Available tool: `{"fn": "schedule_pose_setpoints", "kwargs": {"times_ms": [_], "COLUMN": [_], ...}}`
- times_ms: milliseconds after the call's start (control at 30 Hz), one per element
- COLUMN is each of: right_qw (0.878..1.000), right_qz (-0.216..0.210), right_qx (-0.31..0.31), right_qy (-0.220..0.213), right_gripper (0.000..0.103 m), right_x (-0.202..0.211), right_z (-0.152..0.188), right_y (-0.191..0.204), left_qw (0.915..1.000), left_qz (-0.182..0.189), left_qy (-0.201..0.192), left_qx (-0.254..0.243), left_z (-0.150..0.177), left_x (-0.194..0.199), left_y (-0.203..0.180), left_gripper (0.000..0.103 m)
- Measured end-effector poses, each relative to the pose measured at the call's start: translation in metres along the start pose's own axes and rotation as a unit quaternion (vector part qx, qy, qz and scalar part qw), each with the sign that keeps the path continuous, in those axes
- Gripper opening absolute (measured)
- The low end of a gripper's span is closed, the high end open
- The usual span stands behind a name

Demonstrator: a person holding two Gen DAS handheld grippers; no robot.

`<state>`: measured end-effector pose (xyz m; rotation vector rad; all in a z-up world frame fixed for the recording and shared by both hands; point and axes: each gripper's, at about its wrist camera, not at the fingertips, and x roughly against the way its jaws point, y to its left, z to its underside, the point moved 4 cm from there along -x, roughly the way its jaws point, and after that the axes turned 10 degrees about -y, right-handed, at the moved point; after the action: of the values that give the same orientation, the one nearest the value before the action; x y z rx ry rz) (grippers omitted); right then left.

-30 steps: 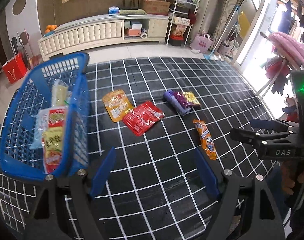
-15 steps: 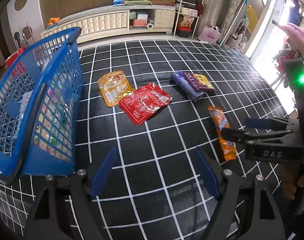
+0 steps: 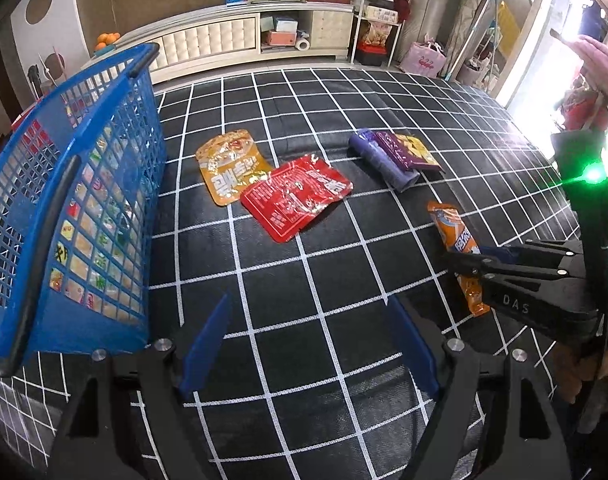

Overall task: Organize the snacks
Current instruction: 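Grasp the small red packet with the left tool while the right tool grasps the orange cartoon bar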

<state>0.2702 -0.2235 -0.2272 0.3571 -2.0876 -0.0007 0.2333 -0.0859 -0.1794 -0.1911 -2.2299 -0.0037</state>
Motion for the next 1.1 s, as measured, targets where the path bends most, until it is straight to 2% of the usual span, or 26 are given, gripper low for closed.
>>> {"fn": "schedule_pose_setpoints", "kwargs": {"times_ms": [133,200,367,500,567,667,767,867,1000,1033,1100], "right_qw": [1.000,0.999,0.996,0.995,0.995,0.994,0.994,0.995,0.995,0.995,0.995], "right_qz": [-0.016,-0.026,-0.051,-0.064,-0.058,-0.067,-0.077,-0.068,-0.076,-0.078,-0.077], "right_qx": [-0.008,-0.015,-0.032,-0.022,-0.008,0.014,0.009,0.027,0.030,0.031,0.028], "right_qy": [-0.021,-0.034,-0.062,-0.079,-0.084,-0.089,-0.076,-0.066,-0.061,-0.060,-0.053], "right_gripper": [0.019,0.019,0.019,0.019,0.019,0.019,0.019,0.019,0.019,0.019,0.019], "right_x": [0.008,0.014,0.021,0.020,0.015,0.009,0.001,-0.007,-0.012,-0.014,-0.018], "right_z": [-0.005,-0.013,-0.044,-0.070,-0.082,-0.089,-0.084,-0.078,-0.083,-0.083,-0.083], "right_y": [-0.005,-0.011,-0.020,-0.015,-0.012,-0.009,-0.010,-0.008,-0.005,-0.003,-0.005], "left_qw": [0.9998,0.9995,0.9977,0.9980,0.9972,0.9947,0.9874,0.9829,0.9806,0.9819,0.9820], "left_qz": [0.004,-0.011,-0.004,-0.025,-0.035,-0.054,-0.052,-0.047,-0.067,-0.082,-0.087], "left_qy": [0.008,0.008,0.022,0.031,0.050,0.070,0.084,0.068,0.096,0.088,0.084], "left_qx": [0.018,0.028,0.064,0.049,0.043,0.054,0.124,0.164,0.157,0.146,0.145], "left_z": [-0.003,-0.011,-0.034,-0.047,-0.052,-0.058,-0.063,-0.071,-0.072,-0.075,-0.078], "left_x": [-0.002,-0.003,-0.016,-0.032,-0.046,-0.066,-0.083,-0.094,-0.120,-0.123,-0.126], "left_y": [0.000,-0.002,-0.002,-0.003,-0.002,0.004,0.016,0.023,0.024,0.024,0.023], "left_gripper": [0.078,0.078,0.078,0.078,0.078,0.078,0.078,0.078,0.078,0.078,0.080]}}
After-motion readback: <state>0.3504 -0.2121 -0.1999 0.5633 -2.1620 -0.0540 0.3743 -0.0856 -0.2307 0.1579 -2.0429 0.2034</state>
